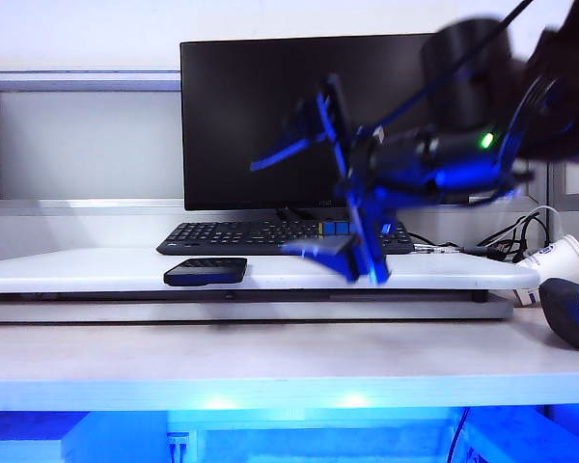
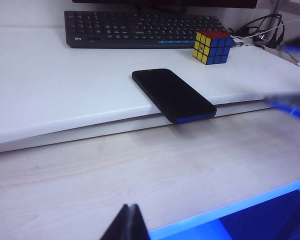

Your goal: Put the phone on top of the Rubik's Cube.

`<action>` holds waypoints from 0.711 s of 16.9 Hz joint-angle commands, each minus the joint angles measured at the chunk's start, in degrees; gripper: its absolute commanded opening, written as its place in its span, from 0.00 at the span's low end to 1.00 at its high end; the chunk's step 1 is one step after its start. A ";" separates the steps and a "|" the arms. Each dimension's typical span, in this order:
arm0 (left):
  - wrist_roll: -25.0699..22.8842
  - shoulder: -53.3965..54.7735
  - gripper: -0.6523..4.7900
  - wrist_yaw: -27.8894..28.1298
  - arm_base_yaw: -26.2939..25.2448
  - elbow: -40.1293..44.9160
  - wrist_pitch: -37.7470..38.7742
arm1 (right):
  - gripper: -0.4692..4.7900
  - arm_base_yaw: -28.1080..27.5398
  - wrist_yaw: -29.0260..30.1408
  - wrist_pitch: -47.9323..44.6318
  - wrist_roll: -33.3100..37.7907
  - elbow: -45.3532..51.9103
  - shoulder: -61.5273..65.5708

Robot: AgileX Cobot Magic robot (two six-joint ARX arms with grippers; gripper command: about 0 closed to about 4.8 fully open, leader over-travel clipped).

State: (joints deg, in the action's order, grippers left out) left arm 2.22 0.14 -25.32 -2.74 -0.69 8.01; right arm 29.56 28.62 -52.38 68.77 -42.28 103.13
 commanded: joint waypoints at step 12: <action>-0.26 0.02 0.11 -0.44 -0.11 -0.02 0.44 | 0.93 1.90 -0.98 4.83 0.46 -12.17 12.90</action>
State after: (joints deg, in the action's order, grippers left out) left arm 2.22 0.14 -25.30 -2.74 -0.69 7.99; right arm 31.38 28.10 -47.03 69.23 -53.58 115.77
